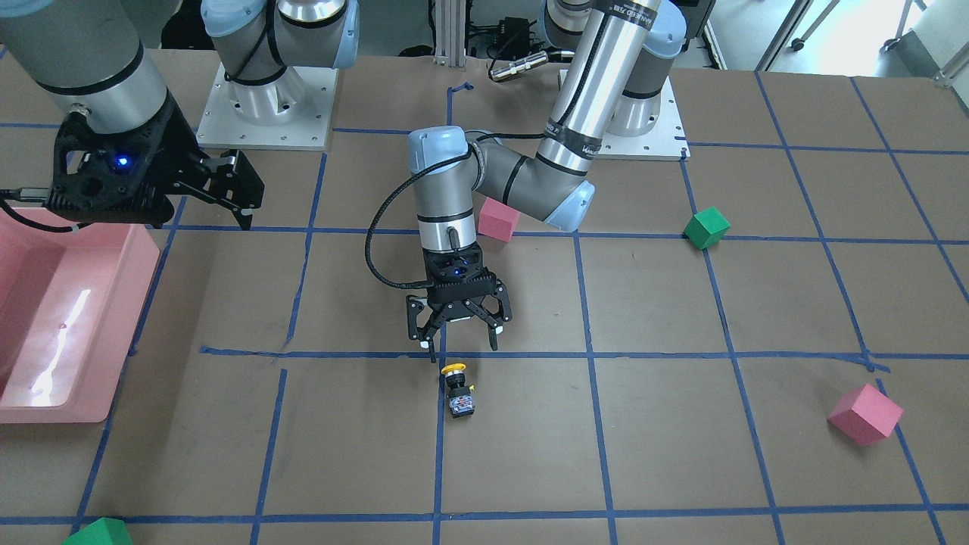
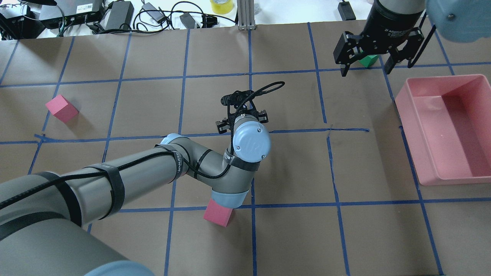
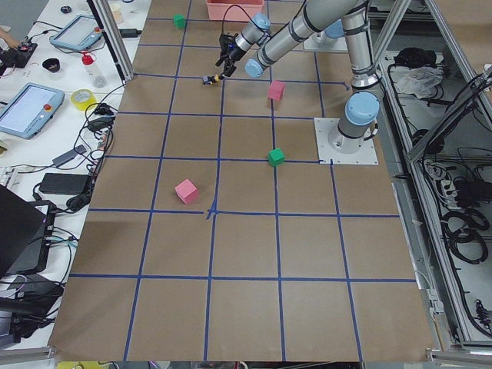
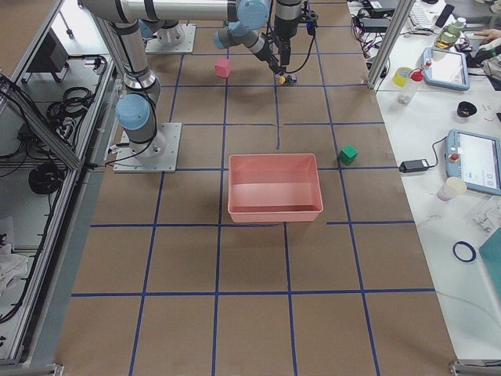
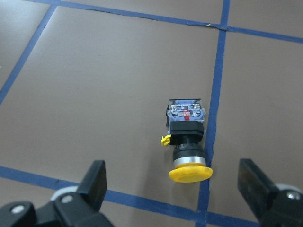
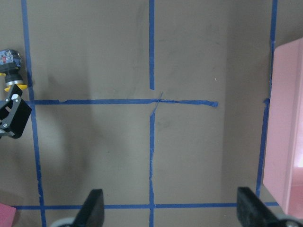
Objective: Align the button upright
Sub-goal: 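Position the left gripper over the lying button and close on it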
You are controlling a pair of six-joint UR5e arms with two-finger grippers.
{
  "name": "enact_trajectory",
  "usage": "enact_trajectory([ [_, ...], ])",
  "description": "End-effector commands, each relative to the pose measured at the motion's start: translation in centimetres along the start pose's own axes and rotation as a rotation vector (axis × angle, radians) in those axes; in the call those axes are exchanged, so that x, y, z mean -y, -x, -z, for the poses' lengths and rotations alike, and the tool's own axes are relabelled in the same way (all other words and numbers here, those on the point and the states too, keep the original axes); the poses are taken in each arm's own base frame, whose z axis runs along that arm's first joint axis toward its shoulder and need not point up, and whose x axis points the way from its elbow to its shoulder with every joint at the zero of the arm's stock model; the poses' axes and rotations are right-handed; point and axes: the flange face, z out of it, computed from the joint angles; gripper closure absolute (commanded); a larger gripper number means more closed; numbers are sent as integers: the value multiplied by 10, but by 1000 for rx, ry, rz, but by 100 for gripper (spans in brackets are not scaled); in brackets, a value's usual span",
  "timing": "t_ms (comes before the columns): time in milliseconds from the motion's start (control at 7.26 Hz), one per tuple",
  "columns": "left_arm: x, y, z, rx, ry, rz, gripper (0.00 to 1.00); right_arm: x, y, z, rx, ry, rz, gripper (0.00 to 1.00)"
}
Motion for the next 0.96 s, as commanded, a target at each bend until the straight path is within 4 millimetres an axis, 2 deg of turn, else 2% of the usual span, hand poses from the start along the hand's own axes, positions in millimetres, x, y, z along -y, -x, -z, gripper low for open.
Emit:
enact_trajectory([
  [0, 2, -11, -15, -3, -10, 2, 2, -6, -2, -2, -22, 37, -3, 0],
  [551, -23, -9, -36, 33, -17, -16, 3, -9, -1, 1, -24, 37, -14, 0],
  [827, -25, -11, -37, 28, -22, -15, 3, -9, -1, 1, -24, 38, -14, 0],
])
